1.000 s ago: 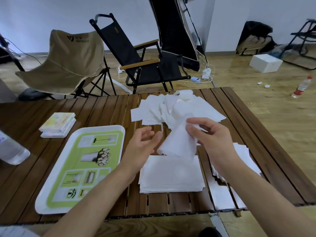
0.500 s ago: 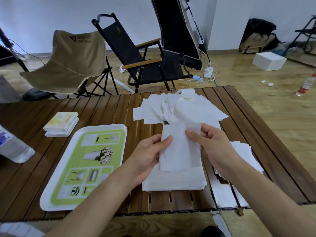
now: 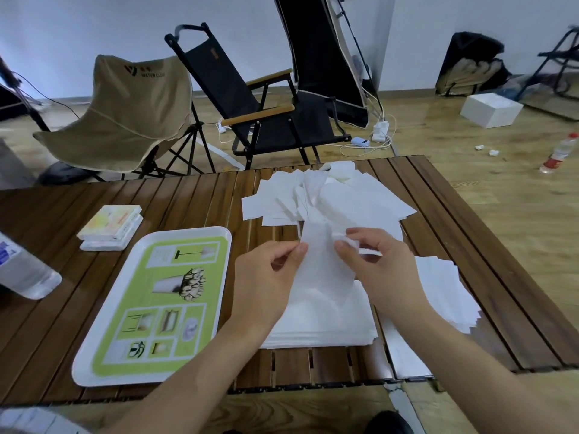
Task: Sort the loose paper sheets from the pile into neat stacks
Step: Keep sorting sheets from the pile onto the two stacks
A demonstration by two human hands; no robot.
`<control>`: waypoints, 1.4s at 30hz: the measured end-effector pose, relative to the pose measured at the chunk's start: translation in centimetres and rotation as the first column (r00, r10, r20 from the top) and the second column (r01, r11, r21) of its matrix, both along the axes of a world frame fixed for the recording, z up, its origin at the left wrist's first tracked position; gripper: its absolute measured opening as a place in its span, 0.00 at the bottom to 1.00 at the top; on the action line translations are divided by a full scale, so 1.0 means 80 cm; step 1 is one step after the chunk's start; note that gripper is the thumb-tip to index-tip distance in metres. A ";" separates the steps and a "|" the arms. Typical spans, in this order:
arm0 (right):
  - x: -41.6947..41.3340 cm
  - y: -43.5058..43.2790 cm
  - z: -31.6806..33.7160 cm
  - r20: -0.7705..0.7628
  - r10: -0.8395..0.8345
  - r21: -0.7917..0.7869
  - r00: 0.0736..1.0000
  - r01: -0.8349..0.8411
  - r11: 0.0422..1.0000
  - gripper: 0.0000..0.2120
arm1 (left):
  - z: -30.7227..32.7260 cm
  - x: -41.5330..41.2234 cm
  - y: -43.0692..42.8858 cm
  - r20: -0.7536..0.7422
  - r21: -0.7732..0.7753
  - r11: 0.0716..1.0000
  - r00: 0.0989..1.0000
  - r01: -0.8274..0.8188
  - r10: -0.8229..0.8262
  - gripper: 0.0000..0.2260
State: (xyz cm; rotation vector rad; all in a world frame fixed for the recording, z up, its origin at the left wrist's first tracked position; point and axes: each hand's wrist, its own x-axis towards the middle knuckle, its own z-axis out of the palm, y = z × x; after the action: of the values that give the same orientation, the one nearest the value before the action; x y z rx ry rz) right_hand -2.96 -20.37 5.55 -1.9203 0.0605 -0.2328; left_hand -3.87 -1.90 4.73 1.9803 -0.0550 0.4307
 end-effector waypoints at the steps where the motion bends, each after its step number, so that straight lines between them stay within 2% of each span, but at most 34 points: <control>1: -0.004 0.002 0.003 0.079 -0.036 -0.073 0.996 0.041 0.996 0.06 | 0.000 0.000 -0.002 0.006 0.005 1.000 1.000 -0.010 0.010 0.07; 4: -0.012 0.008 0.011 0.324 -0.081 -0.182 0.943 0.146 0.972 0.03 | 0.001 0.000 -0.004 0.004 0.009 0.999 0.999 -0.032 0.032 0.07; 6: -0.017 0.011 0.016 0.363 -0.071 -0.143 0.929 0.130 0.981 0.04 | -0.002 0.001 -0.004 -0.046 -0.008 1.000 0.999 -0.025 0.024 0.07; 7: -0.019 0.013 0.018 0.325 -0.063 -0.107 0.944 0.103 0.989 0.05 | -0.004 0.003 -0.002 -0.086 -0.031 0.999 0.996 -0.009 0.006 0.08; 10: -0.019 0.013 0.017 0.077 -0.008 -0.032 0.997 0.010 0.999 0.09 | -0.011 0.008 -0.001 -0.202 -0.158 0.987 0.977 0.042 -0.074 0.08; 12: -0.016 0.012 0.010 -0.096 0.001 0.123 0.995 0.010 0.992 0.11 | -0.009 0.007 -0.002 -0.232 -0.193 0.978 0.965 0.074 -0.118 0.09; 14: -0.010 0.011 0.007 -0.254 0.031 0.328 0.967 0.056 0.943 0.14 | -0.005 0.006 -0.001 -0.251 -0.186 0.976 0.955 0.115 -0.160 0.11; 17: -0.007 0.009 0.014 -0.303 0.108 0.507 0.947 0.064 0.860 0.17 | -0.001 0.003 -0.002 -0.294 -0.231 0.961 0.931 0.152 -0.218 0.14; 19: -0.009 0.010 0.019 -0.279 0.164 0.571 0.946 0.026 0.821 0.17 | 0.006 -0.001 -0.007 -0.353 -0.392 0.911 0.894 0.126 -0.276 0.15; 22: -0.012 0.012 0.020 -0.261 0.229 0.571 0.938 -0.041 0.820 0.17 | 0.015 -0.004 -0.013 -0.388 -0.605 0.789 0.826 0.106 -0.409 0.16; 26: -0.016 0.016 0.020 -0.251 0.292 0.589 0.923 -0.094 0.803 0.13 | 0.017 -0.002 -0.010 -0.409 -0.713 0.698 0.769 0.066 -0.491 0.18; 34: -0.019 0.020 0.016 -0.277 0.309 0.596 0.910 -0.089 0.798 0.09 | 0.004 0.006 -0.003 -0.422 -0.783 0.620 0.780 -0.057 -0.461 0.14; 38: -0.020 0.021 0.016 -0.305 0.273 0.581 0.912 -0.049 0.812 0.12 | 0.004 0.009 -0.003 -0.428 -0.790 0.608 0.783 -0.082 -0.451 0.13; 42: -0.017 0.023 0.017 -0.349 0.241 0.573 0.906 0.003 0.819 0.12 | 0.010 0.005 -0.005 -0.451 -0.808 0.583 0.731 -0.090 -0.512 0.14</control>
State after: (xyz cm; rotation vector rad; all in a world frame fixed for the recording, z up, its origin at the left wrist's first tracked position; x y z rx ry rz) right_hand -4.34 -18.53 6.93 -1.3375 0.2571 0.2632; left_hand -3.44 -2.28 5.56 1.0777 0.2869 -0.4136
